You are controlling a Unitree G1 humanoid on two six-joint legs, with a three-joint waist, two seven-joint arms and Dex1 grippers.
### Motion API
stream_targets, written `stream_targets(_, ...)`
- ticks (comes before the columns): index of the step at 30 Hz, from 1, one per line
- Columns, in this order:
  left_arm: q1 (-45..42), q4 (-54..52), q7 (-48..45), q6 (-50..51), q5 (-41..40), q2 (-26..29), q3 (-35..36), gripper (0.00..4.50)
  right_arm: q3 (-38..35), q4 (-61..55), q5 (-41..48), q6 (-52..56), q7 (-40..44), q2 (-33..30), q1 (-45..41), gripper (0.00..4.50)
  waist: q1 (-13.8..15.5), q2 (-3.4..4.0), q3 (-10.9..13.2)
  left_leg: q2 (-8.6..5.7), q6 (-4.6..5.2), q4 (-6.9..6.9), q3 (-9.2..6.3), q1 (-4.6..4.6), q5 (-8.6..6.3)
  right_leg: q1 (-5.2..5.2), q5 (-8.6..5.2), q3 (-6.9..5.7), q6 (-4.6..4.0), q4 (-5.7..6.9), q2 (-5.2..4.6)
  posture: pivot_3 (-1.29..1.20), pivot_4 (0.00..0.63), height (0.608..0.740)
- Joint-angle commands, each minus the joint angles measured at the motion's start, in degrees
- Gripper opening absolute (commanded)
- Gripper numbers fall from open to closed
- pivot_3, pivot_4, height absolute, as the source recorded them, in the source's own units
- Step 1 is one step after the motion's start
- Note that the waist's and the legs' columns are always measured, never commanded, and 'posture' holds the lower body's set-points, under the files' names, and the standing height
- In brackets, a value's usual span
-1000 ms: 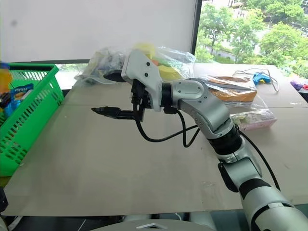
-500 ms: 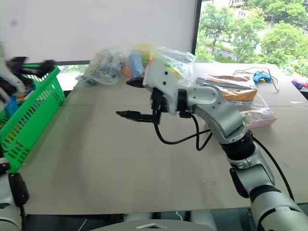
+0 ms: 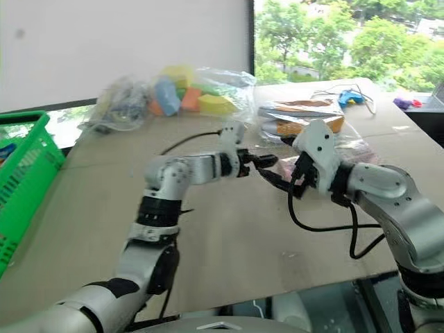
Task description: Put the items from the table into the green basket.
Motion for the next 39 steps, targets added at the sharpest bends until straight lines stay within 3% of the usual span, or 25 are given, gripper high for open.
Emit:
stream_targets(1, -6.9, 9.7, -1.4, -4.8, 1.7, -0.9, 3.0, 4.47, -8.2, -7.7, 4.3, 4.9, -2.9, -1.1, 3.2, 4.50, -2.6, 0.11, 0.3, -0.01, 0.00, 0.00, 0.00, -0.01, 0.00, 0.00, 0.00, 0.06, 0.00, 0.00, 0.10, -0.44, 0.078, 0.740)
stream_targets(5, -12.7, 20.7, -6.7, -7.3, 3.4, -1.4, 2.3, 4.47, -14.7, -11.8, 9.7, 8.2, -4.7, -3.3, 8.0, 4.50, -6.6, 0.06, 0.6, 0.02, 0.00, -0.01, -0.03, -0.02, 0.00, 0.06, -0.19, 0.22, 0.30, -0.03, 0.31, -0.51, 0.082, 0.740)
stream_targets(10, -11.8, 18.9, -23.8, -18.7, 14.4, 1.7, -17.0, 4.47, -27.1, -12.1, 21.9, 7.0, -5.8, -12.5, 24.1, 4.50, -11.5, 0.03, 1.1, 0.02, 0.22, -0.06, -0.07, 0.33, -0.15, 0.52, -0.32, 0.18, 0.51, -0.45, 0.16, -0.57, 0.086, 0.740)
stream_targets(14, -11.6, 16.4, -32.2, -26.4, 17.0, 4.3, -19.6, 4.47, -32.9, -12.1, 26.9, 3.9, -8.8, -15.5, 32.0, 4.50, -16.5, -0.16, 1.9, 0.04, 0.44, -0.15, 0.26, 0.50, -0.30, 0.82, -0.40, 0.54, 0.68, -0.63, 0.08, -0.58, 0.086, 0.740)
stream_targets(18, -14.4, 17.3, -37.5, -32.8, 20.5, 5.7, -21.3, 4.47, -34.5, -12.1, 28.3, 0.2, -11.6, -16.8, 37.2, 4.50, -19.5, -0.65, 2.3, 0.08, 0.44, -0.24, 0.48, 0.67, -0.31, 0.94, -0.38, 0.79, 0.76, -0.64, 0.13, -0.58, 0.085, 0.740)
stream_targets(24, -19.2, 26.4, -34.9, -38.1, 25.9, 0.2, -21.8, 4.47, -34.6, -12.1, 31.5, -4.7, -15.6, -18.9, 41.4, 4.50, -21.1, -1.05, 2.6, 0.07, 0.46, -0.27, 0.51, 0.74, -0.33, 1.03, -0.33, 0.89, 0.88, -0.86, 0.14, -0.59, 0.104, 0.740)
stream_targets(32, -25.2, 43.3, -21.7, -47.4, 34.2, -10.4, -20.5, 4.47, -37.7, -12.1, 34.5, -8.5, -18.2, -22.4, 46.8, 4.50, -23.0, -1.49, 3.7, -0.02, 0.69, -0.54, 0.67, 0.73, -0.49, 1.00, -0.50, 1.04, 1.17, -0.99, -0.02, -0.65, 0.116, 0.740)
stream_targets(36, -24.1, 39.1, -21.6, -49.9, 32.6, -10.0, -17.3, 4.47, -37.3, -12.1, 31.8, -9.2, -20.2, -22.6, 46.6, 4.50, -23.6, -1.61, 3.9, -0.05, 0.68, -0.71, 0.82, 0.75, -0.49, 0.92, -0.54, 1.14, 1.26, -0.99, -0.33, -0.64, 0.114, 0.740)
stream_targets(39, -18.1, 24.1, -27.3, -46.8, 27.0, -7.9, -13.9, 4.47, -32.5, -9.5, 22.9, -9.9, -20.9, -22.7, 43.2, 4.50, -23.8, -1.55, 4.0, -0.08, 0.68, -0.81, 0.88, 0.74, -0.49, 0.87, -0.57, 1.17, 1.30, -0.99, -0.43, -0.62, 0.113, 0.740)
